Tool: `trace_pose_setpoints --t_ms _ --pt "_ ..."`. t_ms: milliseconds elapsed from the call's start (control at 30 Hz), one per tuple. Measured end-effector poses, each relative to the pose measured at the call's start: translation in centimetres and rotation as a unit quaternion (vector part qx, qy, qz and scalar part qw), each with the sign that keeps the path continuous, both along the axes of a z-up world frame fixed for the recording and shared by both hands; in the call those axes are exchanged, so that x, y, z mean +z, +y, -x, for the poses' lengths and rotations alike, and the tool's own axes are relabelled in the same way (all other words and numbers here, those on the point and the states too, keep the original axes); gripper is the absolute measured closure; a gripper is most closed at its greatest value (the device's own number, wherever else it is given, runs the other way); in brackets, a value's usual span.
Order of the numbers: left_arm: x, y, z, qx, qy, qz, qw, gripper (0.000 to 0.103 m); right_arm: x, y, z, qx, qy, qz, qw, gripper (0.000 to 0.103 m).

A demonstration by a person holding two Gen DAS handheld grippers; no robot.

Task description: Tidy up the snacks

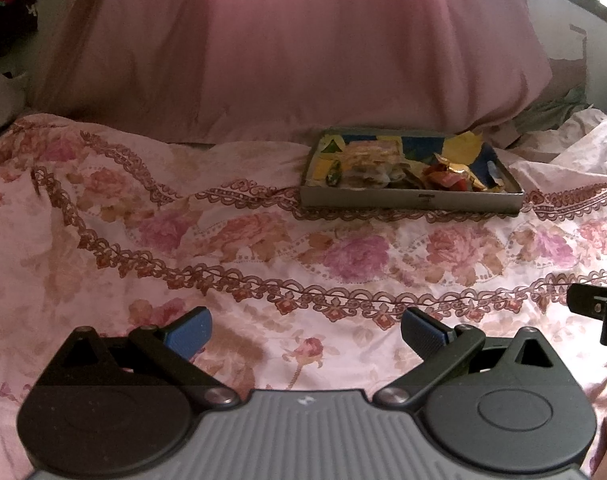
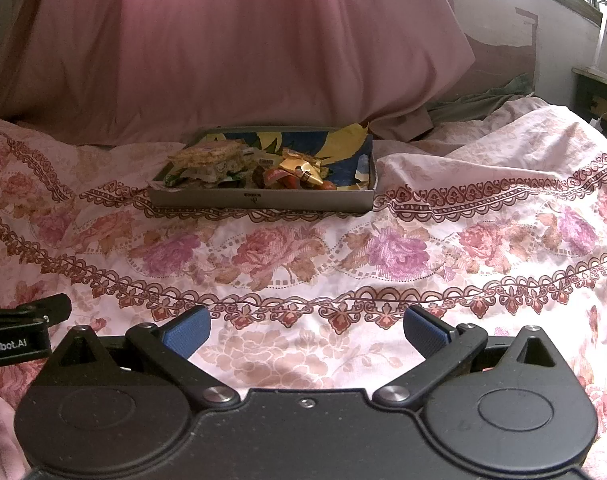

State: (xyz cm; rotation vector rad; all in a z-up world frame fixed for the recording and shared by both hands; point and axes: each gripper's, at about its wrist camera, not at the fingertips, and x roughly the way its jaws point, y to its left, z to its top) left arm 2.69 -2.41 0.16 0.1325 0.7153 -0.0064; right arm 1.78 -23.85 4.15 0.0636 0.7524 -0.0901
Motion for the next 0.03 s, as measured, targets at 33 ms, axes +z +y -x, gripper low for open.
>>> trace_pose_setpoints --t_ms 33 --pt "0.03 0.05 0.06 -0.001 -0.001 0.001 1.0 0.0 0.0 0.01 0.0 0.0 0.0 0.0 1.0 0.001"
